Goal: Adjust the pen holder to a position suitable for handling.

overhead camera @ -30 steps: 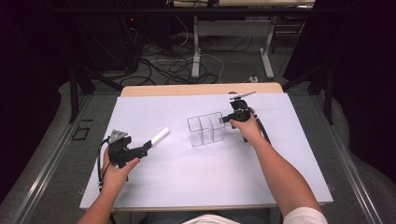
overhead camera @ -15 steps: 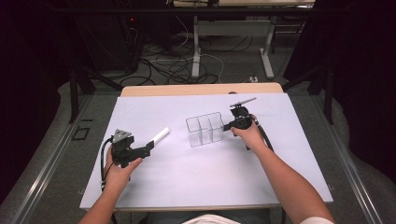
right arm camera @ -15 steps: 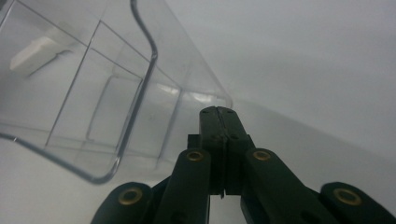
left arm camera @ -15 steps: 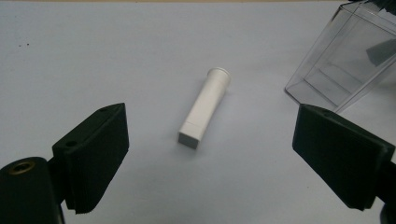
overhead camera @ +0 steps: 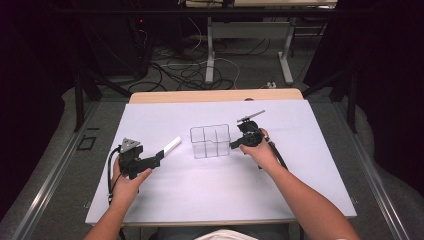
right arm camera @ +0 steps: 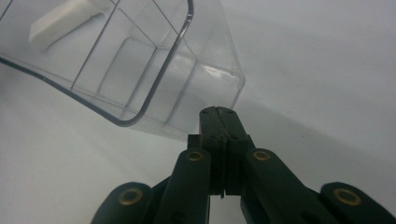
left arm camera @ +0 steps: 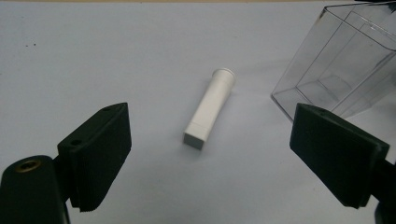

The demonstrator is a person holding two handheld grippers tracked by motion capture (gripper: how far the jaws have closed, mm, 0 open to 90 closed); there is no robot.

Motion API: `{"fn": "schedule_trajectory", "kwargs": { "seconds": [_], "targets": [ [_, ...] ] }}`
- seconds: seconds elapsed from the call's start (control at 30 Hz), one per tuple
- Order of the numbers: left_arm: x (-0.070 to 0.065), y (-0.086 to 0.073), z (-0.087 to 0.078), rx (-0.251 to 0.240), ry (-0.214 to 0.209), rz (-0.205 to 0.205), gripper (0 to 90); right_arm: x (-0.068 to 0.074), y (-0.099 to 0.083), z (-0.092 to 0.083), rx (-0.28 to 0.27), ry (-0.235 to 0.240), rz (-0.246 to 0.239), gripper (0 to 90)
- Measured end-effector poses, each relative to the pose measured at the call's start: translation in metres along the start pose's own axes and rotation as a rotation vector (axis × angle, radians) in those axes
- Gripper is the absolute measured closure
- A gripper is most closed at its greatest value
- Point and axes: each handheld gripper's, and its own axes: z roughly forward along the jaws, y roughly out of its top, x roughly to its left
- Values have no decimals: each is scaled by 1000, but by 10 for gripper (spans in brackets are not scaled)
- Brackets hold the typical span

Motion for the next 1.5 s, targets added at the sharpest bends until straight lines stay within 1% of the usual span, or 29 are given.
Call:
{"fn": "schedule_trajectory", "kwargs": {
  "seconds": [0.03,0.07,0.17,0.2,0.23,0.27,0.3,0.33,0.4,0.43,0.53,0.57,0.6,0.63,0.7,0.77,0.83,0.87,0.9,1.0,1.03,1.13,1.17,1.2,1.23,1.3,1.37,1.4,1.5],
  "targets": [
    [0,0,0,0,2,0,132,4,-1,2,-16,11,-14,900],
    [1,0,0,-1,2,-1,134,6,-1,0,10,10,-6,900],
    [1,0,0,-2,7,-2,137,10,-2,1,4,21,-9,900],
    [2,0,0,-2,8,-2,139,13,-2,3,-12,15,-33,900],
    [2,0,0,-3,9,-1,141,15,-2,4,-16,8,-36,900],
    [2,0,-1,-2,9,-1,141,15,-2,4,-16,8,-36,900],
    [2,0,-1,-2,9,-1,143,15,-1,2,6,-1,-39,900],
    [2,0,-1,-4,10,0,145,13,-1,3,-6,12,-34,900],
    [2,0,-1,-4,11,0,146,12,0,1,-1,15,-30,900],
    [2,0,-1,-3,11,-1,147,13,-2,-1,-25,22,-38,900],
    [3,0,-1,1,14,-6,148,14,-3,-6,-41,9,-51,884],
    [4,0,-1,2,16,-8,154,13,-5,-12,-53,9,-66,860],
    [4,0,-1,6,17,-6,156,12,-6,-17,-49,-1,-71,851],
    [5,0,0,8,19,-3,156,12,-8,-19,-76,2,-70,841],
    [5,0,0,8,24,-1,156,10,-11,-25,-111,1,-74,820],
    [5,0,0,11,26,1,156,7,-14,-32,-125,-18,-84,806],
    [5,0,0,8,28,5,156,5,-17,-37,-138,-26,-80,796],
    [5,0,0,9,30,5,156,5,-17,-37,-138,-26,-80,796],
    [5,0,0,10,32,5,156,1,-21,-42,-150,-28,-80,778],
    [6,-1,0,11,40,9,156,-5,-27,-49,-169,-46,-81,743],
    [6,-1,0,11,40,9,156,-5,-27,-49,-169,-46,-81,743],
    [6,0,0,15,43,7,156,-12,-34,-54,-169,-60,-86,700],
    [6,0,0,15,44,8,156,-14,-36,-56,-172,-67,-93,683],
    [6,0,0,11,43,5,156,-19,-41,-60,-182,-82,-111,637],
    [6,1,0,11,42,4,156,-19,-41,-60,-182,-82,-111,637],
    [6,2,-1,20,43,7,156,-24,-45,-64,-194,-94,-121,581],
    [5,4,0,12,41,2,156,-28,-50,-69,-204,-106,-121,537],
    [5,6,0,6,47,9,156,-30,-53,-70,-215,-112,-120,520],
    [4,11,-1,10,50,14,156,-35,-61,-75,-239,-121,-120,454]
  ]
}}
